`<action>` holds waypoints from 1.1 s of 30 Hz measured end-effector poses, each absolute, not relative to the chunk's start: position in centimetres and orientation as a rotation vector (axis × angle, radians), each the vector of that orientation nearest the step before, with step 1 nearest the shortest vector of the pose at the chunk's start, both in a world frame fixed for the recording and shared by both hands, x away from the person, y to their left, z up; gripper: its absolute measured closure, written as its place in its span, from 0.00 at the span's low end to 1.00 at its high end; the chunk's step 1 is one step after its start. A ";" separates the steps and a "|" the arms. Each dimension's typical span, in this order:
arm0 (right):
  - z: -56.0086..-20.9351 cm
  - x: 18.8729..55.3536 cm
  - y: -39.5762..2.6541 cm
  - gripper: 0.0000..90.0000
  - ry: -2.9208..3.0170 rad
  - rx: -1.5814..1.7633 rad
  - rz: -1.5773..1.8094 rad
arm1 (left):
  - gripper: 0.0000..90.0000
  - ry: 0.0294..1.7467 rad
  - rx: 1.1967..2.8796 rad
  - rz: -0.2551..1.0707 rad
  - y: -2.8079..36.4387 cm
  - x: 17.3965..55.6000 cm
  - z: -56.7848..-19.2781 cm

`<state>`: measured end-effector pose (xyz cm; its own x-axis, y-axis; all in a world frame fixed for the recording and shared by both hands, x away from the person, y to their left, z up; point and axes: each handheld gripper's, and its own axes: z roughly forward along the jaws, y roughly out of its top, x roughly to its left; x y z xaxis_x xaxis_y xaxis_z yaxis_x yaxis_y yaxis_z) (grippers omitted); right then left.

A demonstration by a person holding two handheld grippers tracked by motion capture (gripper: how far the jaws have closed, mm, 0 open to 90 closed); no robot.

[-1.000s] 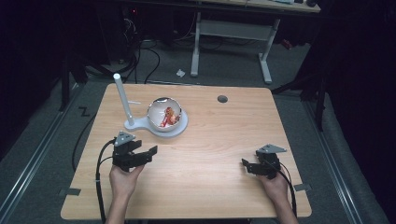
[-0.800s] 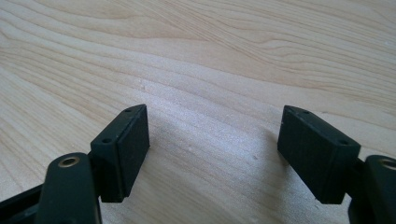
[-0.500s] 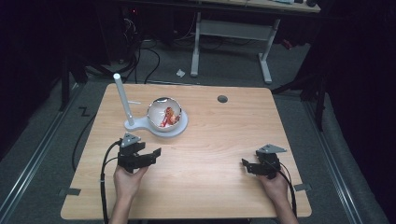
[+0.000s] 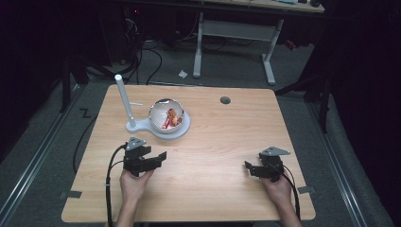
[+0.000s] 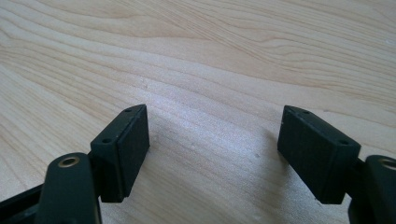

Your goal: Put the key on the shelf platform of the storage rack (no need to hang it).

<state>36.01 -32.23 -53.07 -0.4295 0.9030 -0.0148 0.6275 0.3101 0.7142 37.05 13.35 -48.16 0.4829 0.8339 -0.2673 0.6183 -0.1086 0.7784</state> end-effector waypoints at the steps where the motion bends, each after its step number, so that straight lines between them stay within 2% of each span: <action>1: -53.1 36.0 -32.2 0.28 2.168 1.361 0.899 | 0.32 1.226 1.817 0.294 13.3 37.1 -48.3; 19: -53.1 36.0 -32.2 0.28 2.169 1.361 0.899 | 0.32 1.259 1.863 0.319 11.6 37.3 -51.1; 33: -53.1 36.0 -32.2 0.28 2.169 1.360 0.899 | 0.32 1.253 1.918 0.447 10.0 37.6 -52.1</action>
